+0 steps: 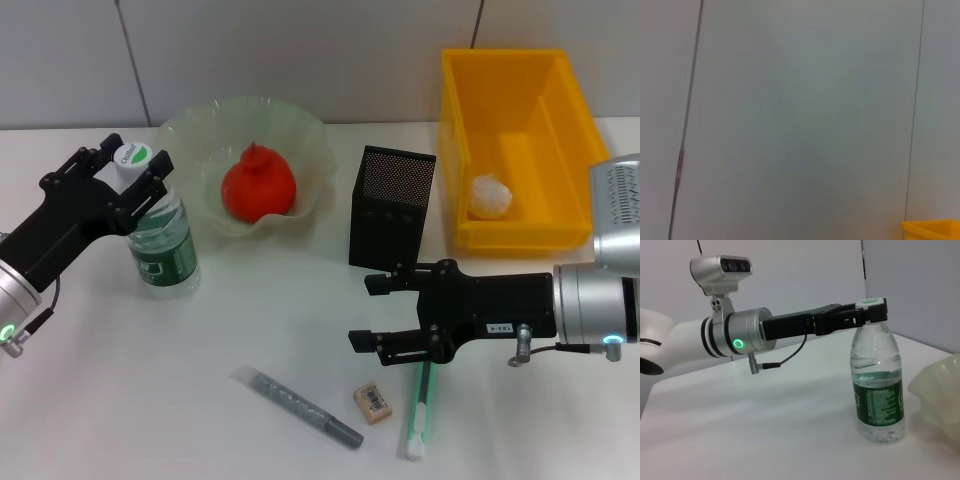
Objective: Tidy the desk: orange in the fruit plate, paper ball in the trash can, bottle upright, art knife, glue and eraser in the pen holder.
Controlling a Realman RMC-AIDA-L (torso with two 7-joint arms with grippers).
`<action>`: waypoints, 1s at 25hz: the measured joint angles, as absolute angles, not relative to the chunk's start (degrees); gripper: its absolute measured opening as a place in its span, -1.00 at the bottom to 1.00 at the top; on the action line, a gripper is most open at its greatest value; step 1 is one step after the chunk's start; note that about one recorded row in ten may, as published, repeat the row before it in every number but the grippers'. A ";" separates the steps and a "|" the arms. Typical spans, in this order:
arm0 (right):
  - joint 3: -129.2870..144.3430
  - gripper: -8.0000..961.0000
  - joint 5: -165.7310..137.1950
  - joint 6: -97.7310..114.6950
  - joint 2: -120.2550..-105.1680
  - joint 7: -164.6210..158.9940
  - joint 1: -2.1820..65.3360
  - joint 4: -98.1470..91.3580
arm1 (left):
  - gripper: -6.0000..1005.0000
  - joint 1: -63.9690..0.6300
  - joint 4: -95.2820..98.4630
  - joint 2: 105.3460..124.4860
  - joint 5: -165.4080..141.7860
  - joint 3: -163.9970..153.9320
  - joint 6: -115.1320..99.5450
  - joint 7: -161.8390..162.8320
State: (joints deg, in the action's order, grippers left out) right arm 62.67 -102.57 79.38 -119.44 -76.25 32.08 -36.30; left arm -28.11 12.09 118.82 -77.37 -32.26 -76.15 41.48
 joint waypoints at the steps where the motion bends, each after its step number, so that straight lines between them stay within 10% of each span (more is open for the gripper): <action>1: 62.67 0.62 -102.56 79.40 -119.44 -76.25 32.08 -36.30 | 0.07 -28.09 12.07 118.82 -77.31 -32.25 -76.15 41.48; 25: 62.58 0.62 -99.68 82.27 -119.18 -81.20 31.62 -37.82 | 0.56 -18.37 29.86 115.26 -84.01 -43.14 -107.94 71.05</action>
State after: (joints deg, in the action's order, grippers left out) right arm 62.58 -99.68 82.27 -119.18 -81.20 31.62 -37.82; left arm -18.37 29.86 115.26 -84.01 -43.14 -107.94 71.05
